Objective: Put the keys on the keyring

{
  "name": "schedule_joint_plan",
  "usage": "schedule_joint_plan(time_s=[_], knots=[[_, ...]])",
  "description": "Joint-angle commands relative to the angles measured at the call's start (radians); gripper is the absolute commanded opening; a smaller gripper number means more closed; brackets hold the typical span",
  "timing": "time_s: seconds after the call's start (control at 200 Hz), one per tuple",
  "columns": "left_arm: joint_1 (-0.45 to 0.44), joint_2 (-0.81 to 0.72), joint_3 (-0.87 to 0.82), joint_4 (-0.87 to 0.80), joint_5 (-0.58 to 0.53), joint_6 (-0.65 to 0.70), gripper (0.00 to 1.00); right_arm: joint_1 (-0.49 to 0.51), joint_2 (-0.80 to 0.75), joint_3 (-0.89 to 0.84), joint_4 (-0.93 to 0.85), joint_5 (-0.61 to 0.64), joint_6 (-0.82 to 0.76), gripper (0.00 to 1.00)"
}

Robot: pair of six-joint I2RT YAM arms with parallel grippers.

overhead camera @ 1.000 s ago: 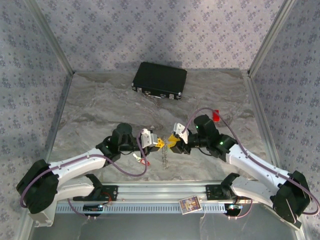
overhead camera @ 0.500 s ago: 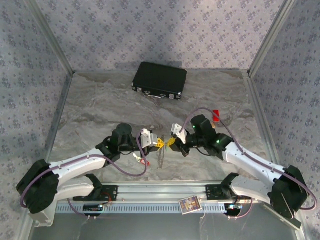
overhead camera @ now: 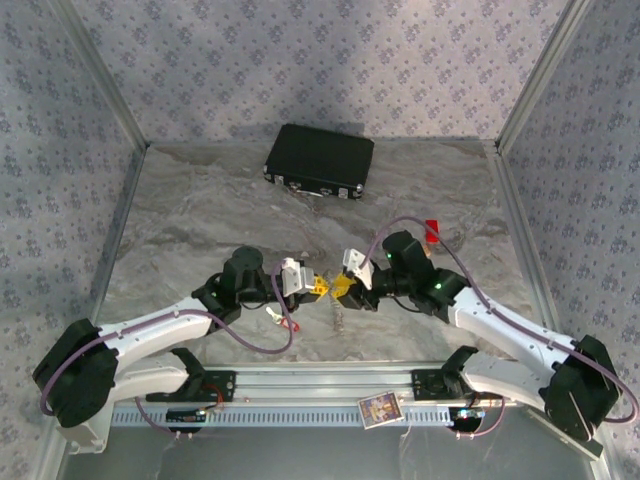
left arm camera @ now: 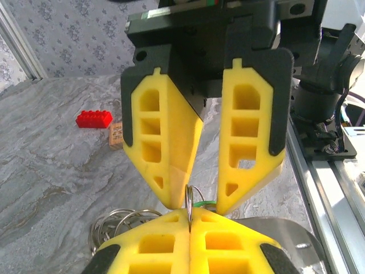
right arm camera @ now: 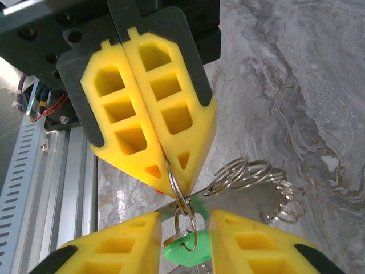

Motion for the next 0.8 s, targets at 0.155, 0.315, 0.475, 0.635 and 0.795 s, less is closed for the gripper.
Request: schedule_joint_plan(time_s=[0.155,0.315,0.475,0.635,0.795], knots=[[-0.005,-0.008,0.010,0.048,0.034,-0.008,0.00,0.009,0.015,0.025,0.033,-0.016,-0.012,0.23],[-0.005,-0.010,0.010,0.046,0.034,-0.004,0.00,0.008,-0.029,0.015,0.008,0.034,-0.035,0.34],[-0.006,-0.009,0.010,0.048,0.037,-0.006,0.00,0.008,-0.045,0.022,-0.008,0.029,-0.041,0.32],[-0.006,-0.009,0.011,0.048,0.039,-0.008,0.00,0.012,-0.016,0.033,0.022,0.004,-0.030,0.24],[-0.007,-0.008,0.013,0.045,0.037,-0.006,0.00,0.019,0.018,0.031,0.079,-0.016,-0.010,0.13]])
